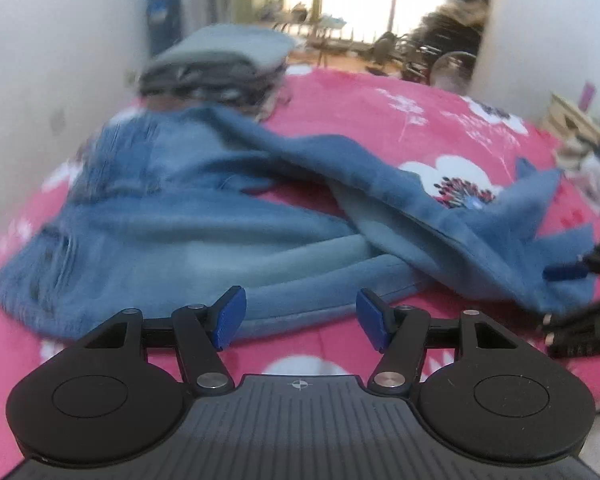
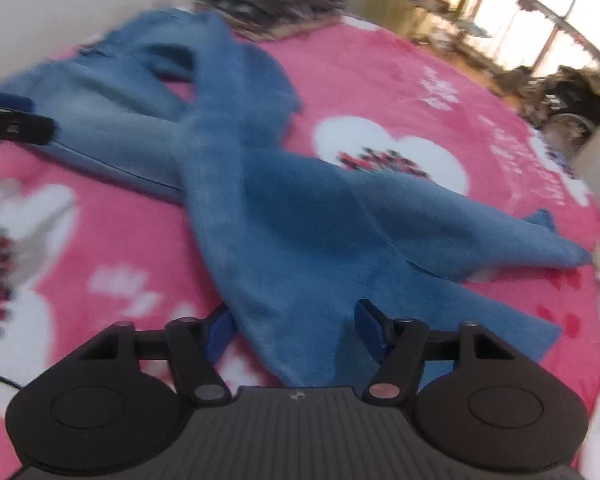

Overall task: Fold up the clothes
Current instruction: 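Grasp the jeans leg edge with the right tool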

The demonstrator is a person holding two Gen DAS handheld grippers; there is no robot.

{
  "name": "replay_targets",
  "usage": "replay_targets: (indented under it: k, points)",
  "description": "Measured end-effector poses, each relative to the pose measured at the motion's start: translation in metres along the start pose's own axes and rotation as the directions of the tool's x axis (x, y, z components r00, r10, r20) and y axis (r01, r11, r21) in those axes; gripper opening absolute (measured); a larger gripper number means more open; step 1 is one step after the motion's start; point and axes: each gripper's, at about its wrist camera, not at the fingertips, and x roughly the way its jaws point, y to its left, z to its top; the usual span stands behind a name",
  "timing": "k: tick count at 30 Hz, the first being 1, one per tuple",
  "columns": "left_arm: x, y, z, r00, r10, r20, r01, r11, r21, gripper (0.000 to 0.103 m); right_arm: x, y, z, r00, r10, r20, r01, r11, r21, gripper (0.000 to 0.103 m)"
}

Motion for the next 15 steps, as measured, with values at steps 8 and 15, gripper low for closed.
replay_targets:
  k: [8, 15]
  points:
    - [0.027, -0.001, -0.001, 1.0, 0.02, 0.01, -0.02, 1.0, 0.017, 0.061, -0.022, -0.023, 0.018, 0.995, -0.039, 0.096, 0.029, 0.994, 0.103, 0.005]
    - [0.047, 0.021, -0.003, 0.999, 0.013, -0.05, -0.019, 0.993, -0.115, 0.061, -0.054, -0.086, 0.126, 0.956, -0.157, 0.249, 0.119, 0.98, 0.163, 0.004]
